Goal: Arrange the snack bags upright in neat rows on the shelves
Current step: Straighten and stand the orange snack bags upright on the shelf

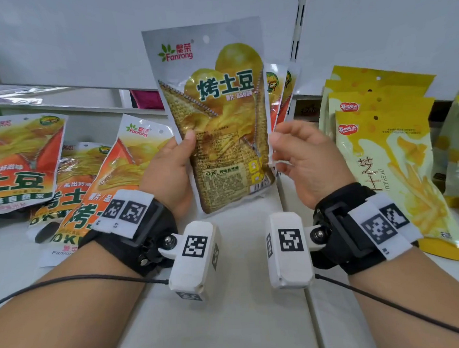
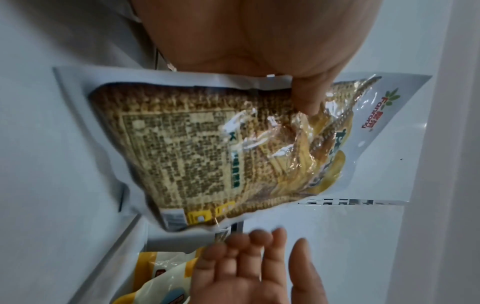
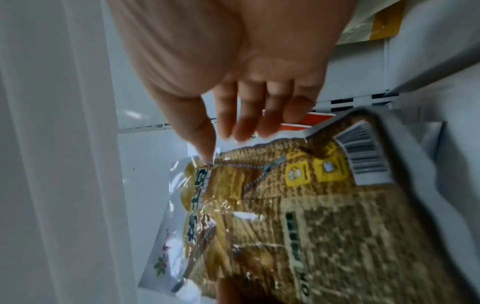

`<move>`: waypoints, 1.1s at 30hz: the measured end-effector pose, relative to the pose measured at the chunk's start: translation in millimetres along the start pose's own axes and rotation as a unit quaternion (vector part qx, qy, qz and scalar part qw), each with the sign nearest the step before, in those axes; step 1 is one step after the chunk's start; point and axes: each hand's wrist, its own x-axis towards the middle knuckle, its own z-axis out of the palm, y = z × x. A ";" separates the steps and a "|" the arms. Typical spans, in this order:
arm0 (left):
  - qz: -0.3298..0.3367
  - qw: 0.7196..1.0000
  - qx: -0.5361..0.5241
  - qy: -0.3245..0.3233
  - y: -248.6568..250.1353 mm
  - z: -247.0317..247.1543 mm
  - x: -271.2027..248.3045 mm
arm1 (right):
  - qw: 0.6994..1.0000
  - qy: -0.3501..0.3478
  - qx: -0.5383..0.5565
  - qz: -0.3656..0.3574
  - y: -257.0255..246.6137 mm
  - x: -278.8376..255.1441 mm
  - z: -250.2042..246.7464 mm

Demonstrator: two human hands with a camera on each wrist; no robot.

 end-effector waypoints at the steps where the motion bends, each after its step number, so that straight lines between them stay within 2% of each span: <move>1: -0.009 1.000 -0.001 -0.014 0.8 2.2 -1.5 | 0.998 -0.055 -0.031 0.008 -0.4 -2.8 2.0; 3: -0.030 0.998 -0.012 -0.049 1.8 5.6 -5.2 | 0.990 -0.125 -0.071 0.014 -0.5 -7.4 5.9; 7: -0.057 0.992 0.021 -0.108 7.7 6.1 -10.9 | 0.984 -0.152 -0.093 0.004 -1.2 -9.2 9.3; 10: -0.056 0.988 0.024 -0.140 11.2 4.5 -12.5 | 0.971 -0.175 -0.156 -0.046 -6.0 -14.2 8.9; 11: -0.054 0.988 0.029 -0.143 10.7 4.0 -12.1 | 0.966 -0.173 -0.179 -0.072 -7.0 -15.7 9.8; 13: -0.051 0.988 0.033 -0.141 8.9 2.4 -10.4 | 0.969 -0.121 -0.186 -0.109 -6.9 -14.7 12.5; 15: -0.049 0.988 0.025 -0.143 7.4 1.5 -9.2 | 0.980 -0.054 -0.151 -0.116 -9.3 -12.2 13.8; 16: -0.044 0.987 0.021 -0.151 6.7 1.6 -9.5 | 0.984 -0.048 -0.130 -0.115 -11.7 -11.8 13.7; 18: -0.030 0.981 0.015 -0.189 8.3 3.7 -11.7 | 0.982 -0.106 -0.111 -0.109 -14.8 -13.1 12.6; 21: -0.015 0.977 0.018 -0.210 9.0 4.8 -14.7 | 0.963 -0.214 -0.129 -0.103 -17.8 -19.2 11.7; 23: -0.009 0.977 0.017 -0.210 10.1 5.0 -15.2 | 0.954 -0.221 -0.158 -0.124 -16.3 -21.4 12.2; 25: -0.022 0.975 0.016 -0.221 9.7 4.0 -14.7 | 0.955 -0.180 -0.178 -0.152 -15.2 -22.5 15.2; 27: -0.032 0.979 0.016 -0.201 9.4 2.6 -12.9 | 0.968 -0.123 -0.155 -0.157 -16.4 -22.3 17.3; 31: -0.008 0.993 0.094 -0.065 4.7 0.6 -5.6 | 0.975 -0.029 -0.128 -0.180 -19.2 -19.6 12.5; 33: -0.011 0.991 0.128 -0.031 3.1 0.5 -2.5 | 0.976 -0.004 -0.103 -0.194 -19.7 -17.8 10.1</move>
